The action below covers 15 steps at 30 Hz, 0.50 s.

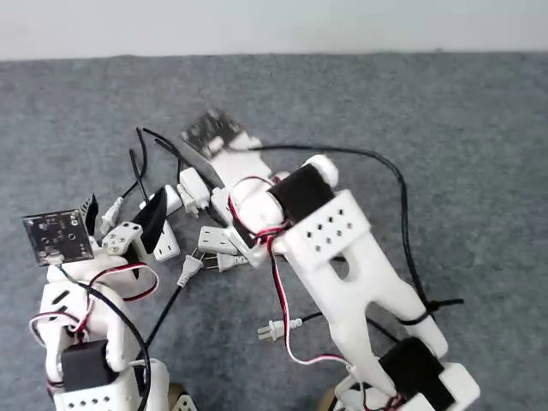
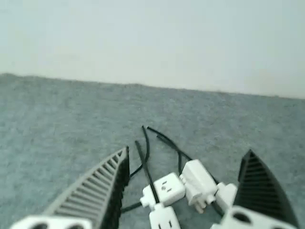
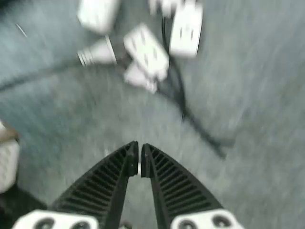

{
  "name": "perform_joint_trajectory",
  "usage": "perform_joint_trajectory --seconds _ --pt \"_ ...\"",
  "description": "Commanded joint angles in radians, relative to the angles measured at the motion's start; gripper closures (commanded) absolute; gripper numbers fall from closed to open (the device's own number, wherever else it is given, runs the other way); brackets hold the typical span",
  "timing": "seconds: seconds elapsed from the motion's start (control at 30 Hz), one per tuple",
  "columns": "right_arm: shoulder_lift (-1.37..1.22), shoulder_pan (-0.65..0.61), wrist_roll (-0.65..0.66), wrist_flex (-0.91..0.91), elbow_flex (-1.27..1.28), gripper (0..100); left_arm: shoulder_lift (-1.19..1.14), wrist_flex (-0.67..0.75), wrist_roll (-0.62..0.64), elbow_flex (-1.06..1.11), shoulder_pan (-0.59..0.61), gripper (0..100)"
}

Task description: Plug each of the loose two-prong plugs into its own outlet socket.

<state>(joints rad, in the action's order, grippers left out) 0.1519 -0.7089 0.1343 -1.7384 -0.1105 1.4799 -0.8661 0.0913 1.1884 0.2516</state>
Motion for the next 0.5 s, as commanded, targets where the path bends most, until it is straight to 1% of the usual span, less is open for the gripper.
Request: perform_joint_trajectory --seconds 0.0,0.1,0.27,0.3,0.4,0.47 --pt "0.028 0.016 0.011 0.041 0.184 99.0 0.002 -0.014 -0.009 0.044 0.023 64" --pt "0.028 -0.012 0.068 0.045 0.305 98.0 0.002 -0.015 -0.011 0.068 0.023 64" --pt "0.028 -0.028 0.101 0.01 0.462 83.9 0.002 -0.018 -0.011 0.07 0.025 64" --pt "0.028 -0.028 0.103 0.007 0.482 82.6 0.002 -0.018 -0.011 0.071 0.025 64" --pt "0.038 -0.028 0.169 0.007 0.525 84.1 0.002 -0.012 -0.014 0.084 0.023 64" --pt "0.03 -0.033 0.19 0.008 0.534 85.3 0.002 -0.012 -0.037 0.085 0.021 64"
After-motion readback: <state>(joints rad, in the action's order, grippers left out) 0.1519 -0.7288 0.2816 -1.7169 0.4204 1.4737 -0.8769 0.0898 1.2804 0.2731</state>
